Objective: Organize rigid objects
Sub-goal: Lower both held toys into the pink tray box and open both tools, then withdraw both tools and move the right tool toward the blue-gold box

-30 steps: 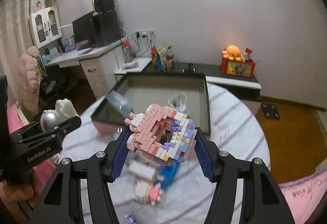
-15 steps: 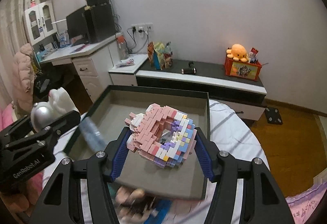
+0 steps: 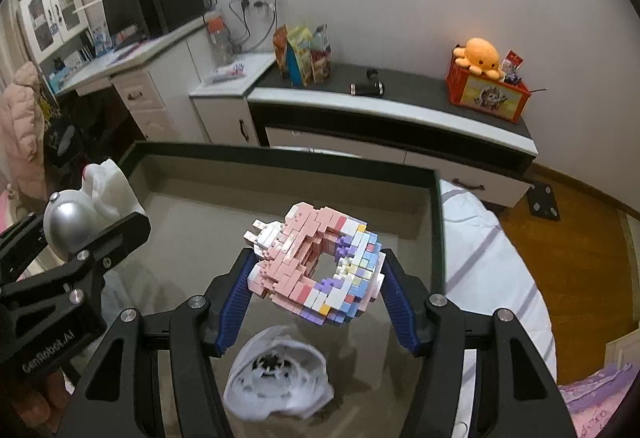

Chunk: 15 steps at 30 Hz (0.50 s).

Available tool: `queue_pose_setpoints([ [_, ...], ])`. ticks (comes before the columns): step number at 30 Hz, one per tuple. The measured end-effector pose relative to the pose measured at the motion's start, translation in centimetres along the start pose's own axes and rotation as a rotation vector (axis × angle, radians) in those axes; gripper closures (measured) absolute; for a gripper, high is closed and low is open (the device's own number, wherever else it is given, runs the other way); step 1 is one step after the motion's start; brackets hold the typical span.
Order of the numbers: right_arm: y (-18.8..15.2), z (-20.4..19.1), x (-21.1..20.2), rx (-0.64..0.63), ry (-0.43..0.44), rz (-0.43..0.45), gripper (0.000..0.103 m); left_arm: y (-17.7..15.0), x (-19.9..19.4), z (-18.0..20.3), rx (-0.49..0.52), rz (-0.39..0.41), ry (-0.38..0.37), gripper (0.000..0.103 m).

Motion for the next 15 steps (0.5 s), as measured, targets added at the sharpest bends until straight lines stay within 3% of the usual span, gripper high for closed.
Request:
queue_pose_setpoints([
  [2,-0.1,-0.1,0.6,-0.006,-0.005,-0.021,0.041,0.0,0.0,-0.1,0.002,0.004,0.018,0.015],
  [4,-0.3,0.1,0.7,0.0,-0.007,-0.03,0.035,-0.3,-0.7,-0.4,-0.001,0.026,0.017,0.009],
  [6,-0.6,0.2,0.2,0.021,-0.017,-0.011,0.018,-0.6,-1.6,-0.8,-0.012,0.047,0.0,0.007],
  [8,-0.8,0.6,-1.1,0.067,-0.004,0.025,0.018,-0.9,-2.7,-1.4,-0.028,0.067,-0.011,0.005],
  [10,-1.1,0.7,-2.3,0.093,0.027,0.048,0.009,-1.4,-4.0,-2.0,-0.043,0.087,-0.009,0.005],
  [15,-2.6,-0.3,-5.6,0.101,0.035,0.101,0.008,-2.9,-8.2,-3.2,-0.08,0.153,-0.001,0.001],
])
Point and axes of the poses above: each gripper's, at about its wrist camera, not at the fingertips, and x roughly the way its jaws point, z to its right, y to its top, the point moved 1 cm from there along x, roughly the way its jaws point, and after that the axes turned 6 degrees about -z, right-handed, at the moved point
